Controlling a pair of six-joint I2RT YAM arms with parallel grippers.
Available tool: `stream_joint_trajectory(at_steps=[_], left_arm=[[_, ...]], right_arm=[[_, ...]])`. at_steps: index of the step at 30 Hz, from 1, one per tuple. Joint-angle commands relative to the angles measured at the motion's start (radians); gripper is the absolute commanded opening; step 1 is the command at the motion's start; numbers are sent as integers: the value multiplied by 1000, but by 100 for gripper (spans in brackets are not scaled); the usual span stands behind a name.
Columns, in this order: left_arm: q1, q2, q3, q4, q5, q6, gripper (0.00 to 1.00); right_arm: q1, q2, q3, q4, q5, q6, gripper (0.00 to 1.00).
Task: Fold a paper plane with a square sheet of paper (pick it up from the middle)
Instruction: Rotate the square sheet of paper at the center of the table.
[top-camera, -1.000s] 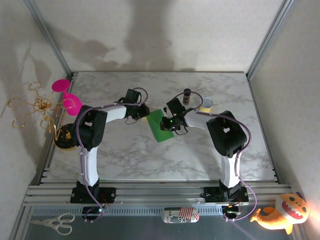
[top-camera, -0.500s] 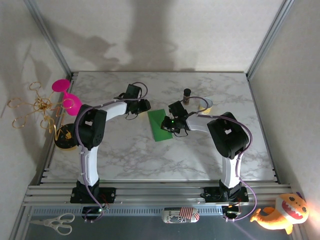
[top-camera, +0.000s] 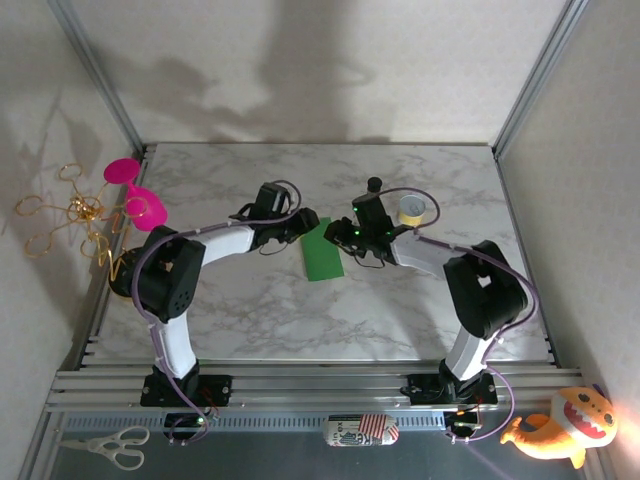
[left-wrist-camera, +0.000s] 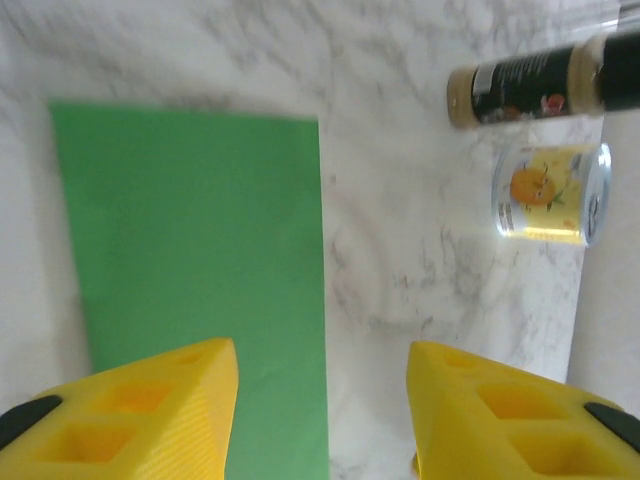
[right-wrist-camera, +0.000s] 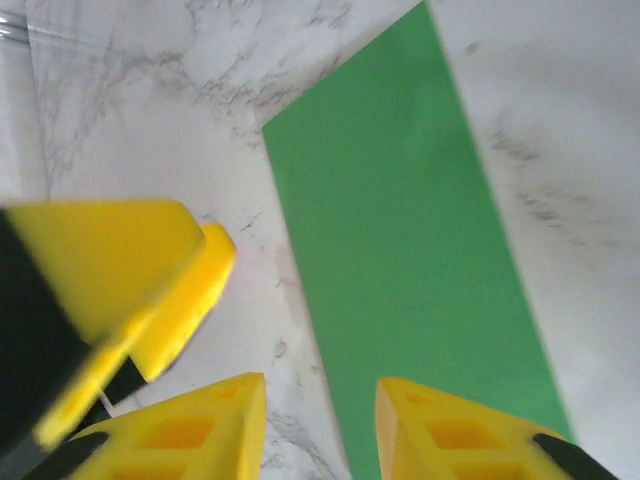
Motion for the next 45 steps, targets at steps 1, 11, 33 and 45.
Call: stream_joint_trajectory(at_steps=[1,11,33,45], left_arm=[[-22,13,-19,55,9,-72,43],[-39,63,-45,46,-68,-86,37],[-32,174,3,-68,-20,146,31],[-29,176,-13,-55,-26,120,30]], right_arm=[[-50,-34,-80,-43,19,-91,39],[-93,-73,-106,-84,-4,-206,52],[-96,33,-69,-122,-210,-234,45],[-78,43,-98,-105,-280,-174,40]])
